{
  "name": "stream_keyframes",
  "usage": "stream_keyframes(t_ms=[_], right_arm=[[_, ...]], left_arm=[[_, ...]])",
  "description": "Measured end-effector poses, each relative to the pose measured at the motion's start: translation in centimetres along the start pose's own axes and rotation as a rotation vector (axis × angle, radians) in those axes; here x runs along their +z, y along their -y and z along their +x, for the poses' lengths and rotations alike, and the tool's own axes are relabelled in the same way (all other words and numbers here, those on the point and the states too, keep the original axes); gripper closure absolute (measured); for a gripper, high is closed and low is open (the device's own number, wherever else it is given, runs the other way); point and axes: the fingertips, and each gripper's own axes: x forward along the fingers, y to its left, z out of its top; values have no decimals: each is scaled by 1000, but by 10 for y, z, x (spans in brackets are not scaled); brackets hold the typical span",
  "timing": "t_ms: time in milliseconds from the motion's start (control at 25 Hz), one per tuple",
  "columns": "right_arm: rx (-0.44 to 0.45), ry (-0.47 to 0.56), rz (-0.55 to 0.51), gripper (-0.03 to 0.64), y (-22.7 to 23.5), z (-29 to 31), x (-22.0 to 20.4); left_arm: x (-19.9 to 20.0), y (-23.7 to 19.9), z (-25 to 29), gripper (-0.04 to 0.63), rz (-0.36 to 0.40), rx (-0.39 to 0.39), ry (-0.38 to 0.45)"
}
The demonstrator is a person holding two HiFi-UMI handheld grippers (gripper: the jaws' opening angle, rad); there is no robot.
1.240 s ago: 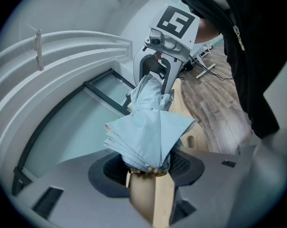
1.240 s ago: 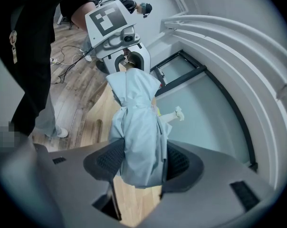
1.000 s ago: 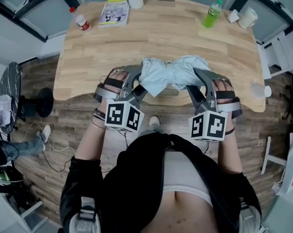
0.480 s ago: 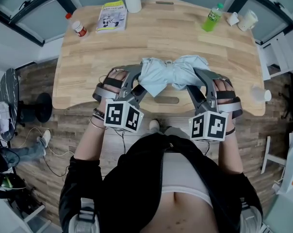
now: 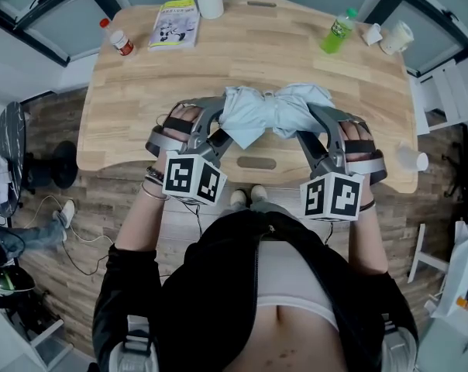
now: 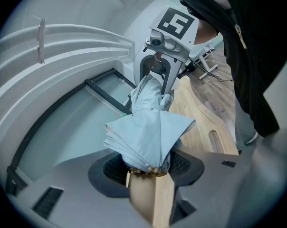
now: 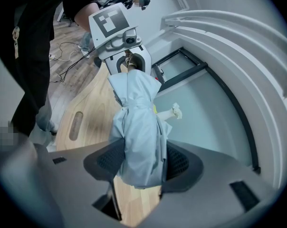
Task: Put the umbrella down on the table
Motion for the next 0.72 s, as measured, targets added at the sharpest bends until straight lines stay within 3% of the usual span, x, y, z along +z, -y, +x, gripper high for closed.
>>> stream_keyframes(t_ms=[720], right_arm=[[36,26,-48,364,-1,46,-23]], left_arm=[[-19,2,44,380,-58,-21,-1]])
